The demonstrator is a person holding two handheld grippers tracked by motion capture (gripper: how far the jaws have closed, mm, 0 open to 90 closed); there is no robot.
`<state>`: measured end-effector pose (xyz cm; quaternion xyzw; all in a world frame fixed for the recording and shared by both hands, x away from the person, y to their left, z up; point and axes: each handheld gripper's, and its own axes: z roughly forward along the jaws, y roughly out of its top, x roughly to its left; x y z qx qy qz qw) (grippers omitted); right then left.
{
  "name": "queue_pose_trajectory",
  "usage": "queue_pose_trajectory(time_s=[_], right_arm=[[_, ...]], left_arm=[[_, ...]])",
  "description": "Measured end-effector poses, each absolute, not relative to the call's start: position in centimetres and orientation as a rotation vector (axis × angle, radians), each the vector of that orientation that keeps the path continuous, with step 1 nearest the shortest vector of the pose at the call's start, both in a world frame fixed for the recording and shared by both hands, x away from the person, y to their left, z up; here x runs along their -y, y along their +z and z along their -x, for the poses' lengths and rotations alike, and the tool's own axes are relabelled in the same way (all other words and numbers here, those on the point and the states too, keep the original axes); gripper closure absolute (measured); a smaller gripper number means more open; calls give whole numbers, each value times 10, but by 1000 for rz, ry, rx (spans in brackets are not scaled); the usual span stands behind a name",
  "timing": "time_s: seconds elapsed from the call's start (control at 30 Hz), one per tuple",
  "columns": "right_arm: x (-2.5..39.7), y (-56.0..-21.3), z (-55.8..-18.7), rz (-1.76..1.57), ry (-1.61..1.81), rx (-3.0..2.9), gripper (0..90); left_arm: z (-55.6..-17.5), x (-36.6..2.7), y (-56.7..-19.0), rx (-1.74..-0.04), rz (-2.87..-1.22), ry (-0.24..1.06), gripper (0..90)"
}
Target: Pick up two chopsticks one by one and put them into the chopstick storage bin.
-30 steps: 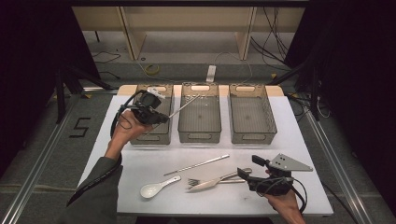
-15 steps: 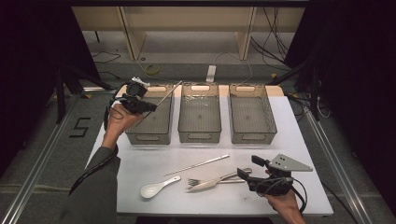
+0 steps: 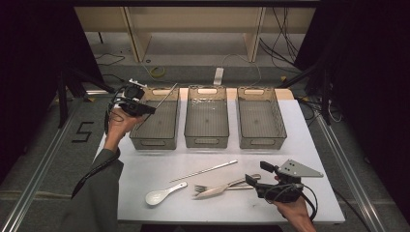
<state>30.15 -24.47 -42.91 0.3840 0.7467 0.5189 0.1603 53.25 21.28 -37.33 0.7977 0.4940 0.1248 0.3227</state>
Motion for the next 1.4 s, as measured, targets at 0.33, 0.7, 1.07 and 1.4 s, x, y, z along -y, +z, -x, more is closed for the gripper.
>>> queue_pose_trajectory(time_s=[0.33,0.7,1.07,1.4], right_arm=[[245,-429,-301,-1096,1480,-2134,253],[244,-429,-301,-1096,1479,-2135,253],[244,-429,-301,-1095,1478,-2137,254],[245,-430,-301,-1097,1475,-2140,254]], left_arm=[[-539,-221,-384,-1338,-2079,337,858],[-545,-221,-394,-1373,-2081,323,858],[-547,-222,-403,-1407,-2085,317,857],[-539,-215,-397,-1397,-2030,400,549]])
